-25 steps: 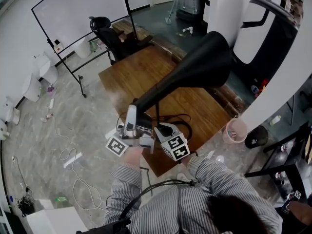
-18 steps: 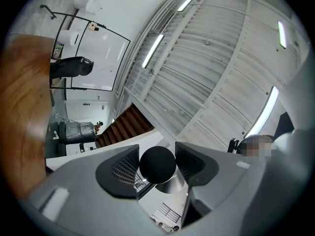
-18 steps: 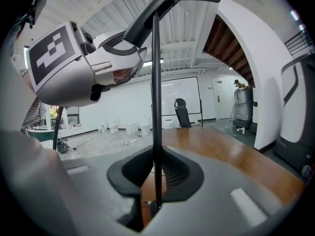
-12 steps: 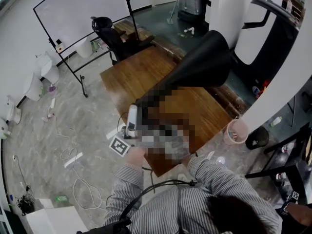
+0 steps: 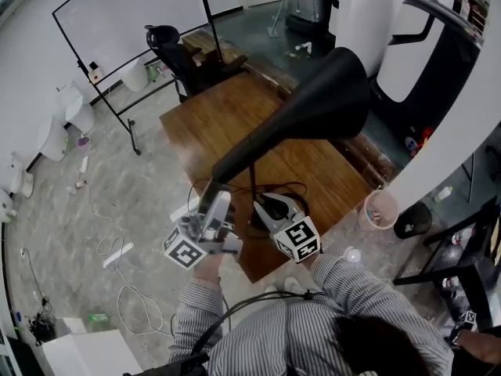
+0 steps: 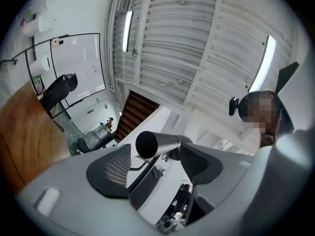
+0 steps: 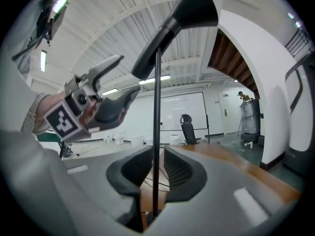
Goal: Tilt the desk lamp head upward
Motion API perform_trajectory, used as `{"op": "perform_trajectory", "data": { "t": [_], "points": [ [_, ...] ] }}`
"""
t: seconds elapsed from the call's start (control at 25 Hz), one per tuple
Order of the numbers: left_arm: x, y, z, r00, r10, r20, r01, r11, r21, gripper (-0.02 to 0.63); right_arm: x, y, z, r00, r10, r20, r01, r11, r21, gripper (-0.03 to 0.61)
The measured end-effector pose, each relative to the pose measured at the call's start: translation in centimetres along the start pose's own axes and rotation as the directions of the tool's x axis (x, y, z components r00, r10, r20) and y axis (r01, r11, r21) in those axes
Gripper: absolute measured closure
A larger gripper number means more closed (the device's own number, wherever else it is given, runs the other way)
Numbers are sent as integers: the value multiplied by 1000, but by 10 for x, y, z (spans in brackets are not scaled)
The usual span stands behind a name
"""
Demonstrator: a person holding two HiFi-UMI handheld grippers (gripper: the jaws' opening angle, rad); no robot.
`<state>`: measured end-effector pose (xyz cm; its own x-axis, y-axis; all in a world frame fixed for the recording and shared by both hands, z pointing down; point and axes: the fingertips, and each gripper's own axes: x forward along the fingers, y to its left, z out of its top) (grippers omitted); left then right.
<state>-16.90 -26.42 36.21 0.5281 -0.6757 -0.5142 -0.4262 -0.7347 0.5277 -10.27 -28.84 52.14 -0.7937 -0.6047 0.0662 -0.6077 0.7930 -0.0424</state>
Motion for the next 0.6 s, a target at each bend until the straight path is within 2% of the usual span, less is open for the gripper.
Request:
{"op": "perform_trajectory", "data": {
  "t": [0.08, 0.2, 0.36, 0.48, 0.52, 0.6],
  "points": [
    [-6, -3, -19, 994, 68, -87, -59, 992, 109, 310, -18, -4, 19, 999, -6, 49, 6, 1000, 1, 517],
    [-11, -8, -58, 956, 189, -223, -120, 949, 290, 365, -43, -7, 50, 996, -22, 87, 22, 1000, 0, 517],
    [-12, -5, -99, 896, 291, -335, -121, 887, 445, 518, -61, -5, 76, 997, -27, 78, 30, 999, -35, 528],
    [-10, -9, -110, 855, 363, -369, -125, 837, 533, 572, -71, -2, 90, 995, -36, 91, 40, 998, -42, 536],
    [-9, -10, -111, 848, 378, -371, -130, 828, 546, 607, -74, -1, 93, 995, -41, 93, 46, 998, -53, 546],
    [-8, -10, -114, 836, 398, -378, -144, 824, 549, 607, -76, 0, 93, 995, -45, 85, 51, 996, -72, 569]
  ]
}}
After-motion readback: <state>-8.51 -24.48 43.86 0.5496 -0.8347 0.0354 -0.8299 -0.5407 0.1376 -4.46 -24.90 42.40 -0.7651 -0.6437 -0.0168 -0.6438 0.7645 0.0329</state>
